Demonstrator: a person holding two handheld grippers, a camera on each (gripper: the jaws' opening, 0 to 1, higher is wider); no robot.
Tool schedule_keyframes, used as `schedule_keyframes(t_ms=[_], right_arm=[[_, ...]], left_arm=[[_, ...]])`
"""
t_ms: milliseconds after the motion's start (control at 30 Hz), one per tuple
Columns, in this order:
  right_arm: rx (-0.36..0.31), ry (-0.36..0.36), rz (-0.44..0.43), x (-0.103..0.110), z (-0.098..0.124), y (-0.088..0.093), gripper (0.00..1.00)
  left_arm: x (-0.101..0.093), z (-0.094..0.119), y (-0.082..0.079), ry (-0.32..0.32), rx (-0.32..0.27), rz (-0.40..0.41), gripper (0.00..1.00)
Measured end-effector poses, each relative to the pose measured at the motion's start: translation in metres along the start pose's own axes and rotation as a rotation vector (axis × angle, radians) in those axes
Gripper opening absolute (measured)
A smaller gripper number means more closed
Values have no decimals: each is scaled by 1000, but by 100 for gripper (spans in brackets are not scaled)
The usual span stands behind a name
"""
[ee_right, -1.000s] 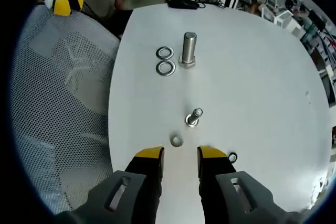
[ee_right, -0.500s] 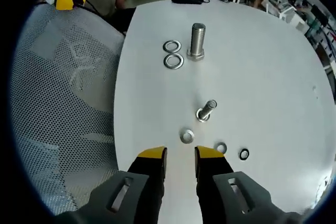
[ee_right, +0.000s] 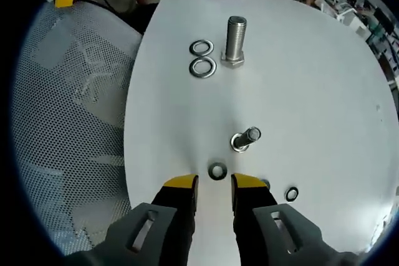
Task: Place the washer onto the threaded stud by aligning its center hole with the stud, sliding it down to the base, and recovering from edge contact or off-axis alignment until the washer reaches the visible bottom stop.
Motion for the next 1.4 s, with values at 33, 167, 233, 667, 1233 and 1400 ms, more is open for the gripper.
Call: schedule_keyframes(t_ms=[33,167,233,667,1233,1400], right_arm=[[-3,-1,1,-1,0,-1,23],[-14,16,-35,-4,0,-1,19],[-31,40,-83,-4,0,-1,17],[71,61,-88,-4,-3,-10,14],[3,73,-173,-4,-5,-14,16],[-6,63,-176,-4,-5,-17,18]], left_arm=[[0,0,0,0,0,0,6],[0,0,0,3,5,-3,6],[0,-1,0,5,7,-5,6],[-1,0,0,10,7,-10,6],[-1,-1,1,13,14,-16,6],[-1,0,1,11,12,-14,6]])
Point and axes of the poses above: the point that each gripper's makers call its tool centre point, and the gripper's own axes: z roughly backward along the fingers, x roughly to its left, y roughly out of its underside, the point moved 7 cm from there along z, roughly backward along the fingers, and after that the axes turned 9 degrees about -y, right-handed, at the moved point
